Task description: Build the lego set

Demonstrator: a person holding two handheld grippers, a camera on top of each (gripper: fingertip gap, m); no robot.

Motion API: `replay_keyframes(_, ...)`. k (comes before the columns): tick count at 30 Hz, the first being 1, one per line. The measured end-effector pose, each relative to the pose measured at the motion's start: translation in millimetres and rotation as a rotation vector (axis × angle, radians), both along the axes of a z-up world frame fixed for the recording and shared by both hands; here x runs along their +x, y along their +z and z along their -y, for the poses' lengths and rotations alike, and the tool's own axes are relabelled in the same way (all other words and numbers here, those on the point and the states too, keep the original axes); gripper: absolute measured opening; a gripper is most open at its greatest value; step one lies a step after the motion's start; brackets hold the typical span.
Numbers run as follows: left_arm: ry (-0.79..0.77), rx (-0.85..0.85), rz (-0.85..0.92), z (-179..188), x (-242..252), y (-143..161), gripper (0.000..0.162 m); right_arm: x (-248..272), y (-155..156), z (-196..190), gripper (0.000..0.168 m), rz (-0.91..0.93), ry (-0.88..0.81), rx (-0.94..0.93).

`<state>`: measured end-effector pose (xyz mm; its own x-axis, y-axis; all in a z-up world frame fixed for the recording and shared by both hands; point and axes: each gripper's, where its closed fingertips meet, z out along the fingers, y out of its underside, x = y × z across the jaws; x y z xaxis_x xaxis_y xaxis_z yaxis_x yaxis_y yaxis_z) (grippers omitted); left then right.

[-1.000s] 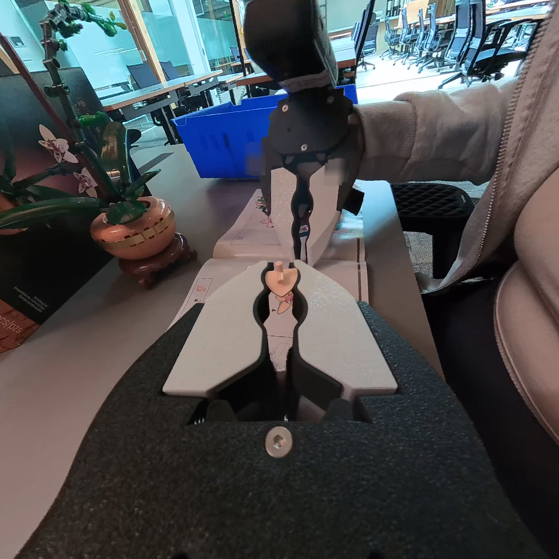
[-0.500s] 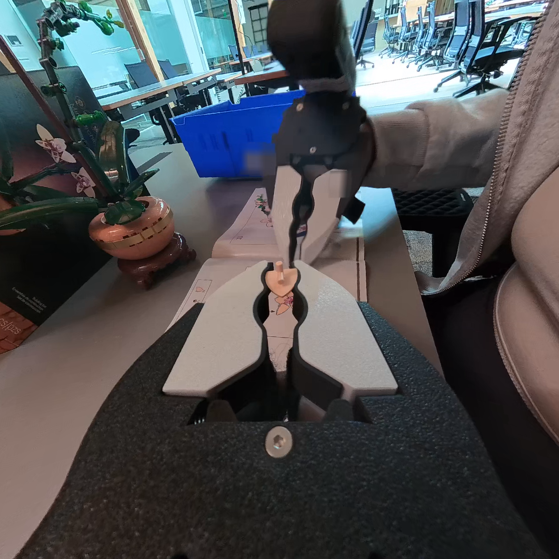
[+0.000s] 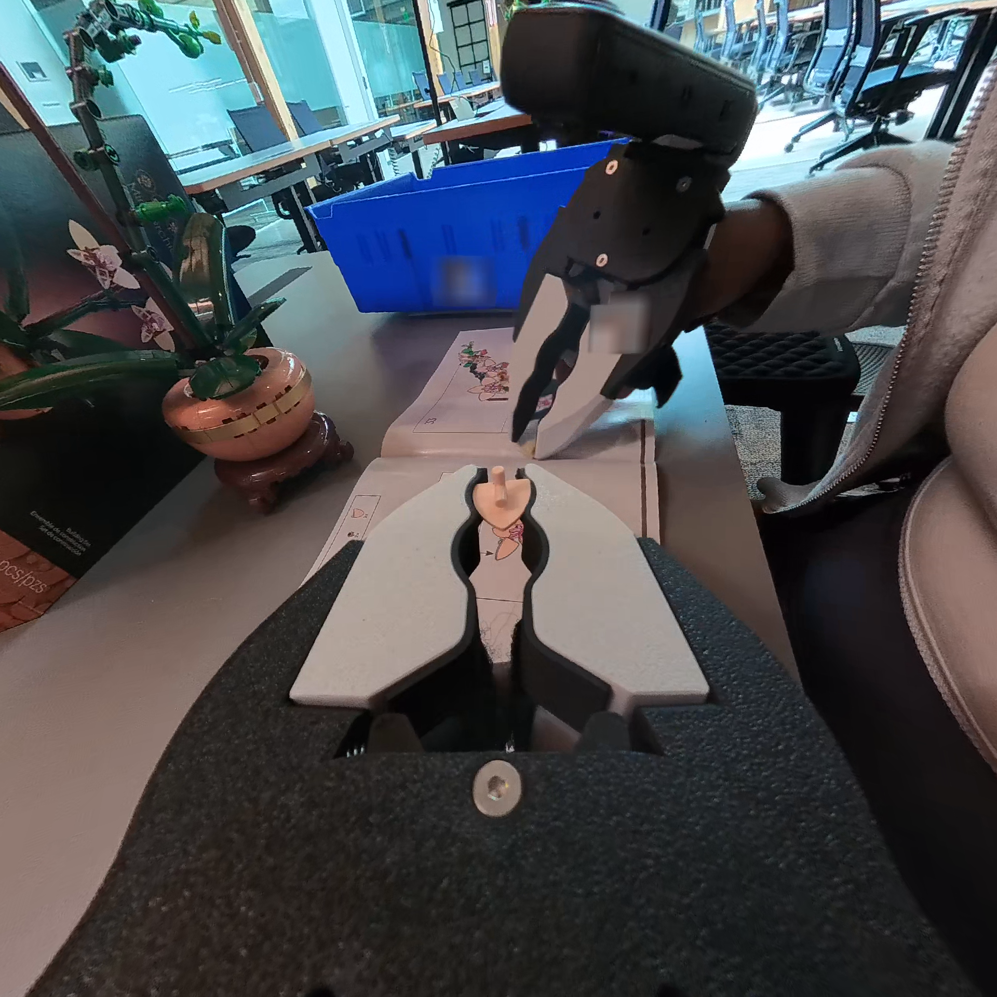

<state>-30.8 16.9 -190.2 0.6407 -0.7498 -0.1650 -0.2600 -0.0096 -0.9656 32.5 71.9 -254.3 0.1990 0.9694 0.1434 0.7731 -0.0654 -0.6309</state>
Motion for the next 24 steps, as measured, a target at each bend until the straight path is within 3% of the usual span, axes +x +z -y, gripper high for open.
replay_keyframes(7, 0.0, -0.001, 0.003, 0, 0, 0, 0.01, 2, 9, 9, 0.016, -0.053, 0.065, -0.058)
replay_keyframes(12, -0.002, -0.004, -0.003, -1, 0, 0, 0.01, 8, 18, 13, 0.012, -0.076, 0.313, -0.008)
replay_keyframes(24, -0.009, -0.01, -0.01, 0, 1, -2, 0.011, 1, -4, 7, 0.014, -0.044, 0.526, -0.126)
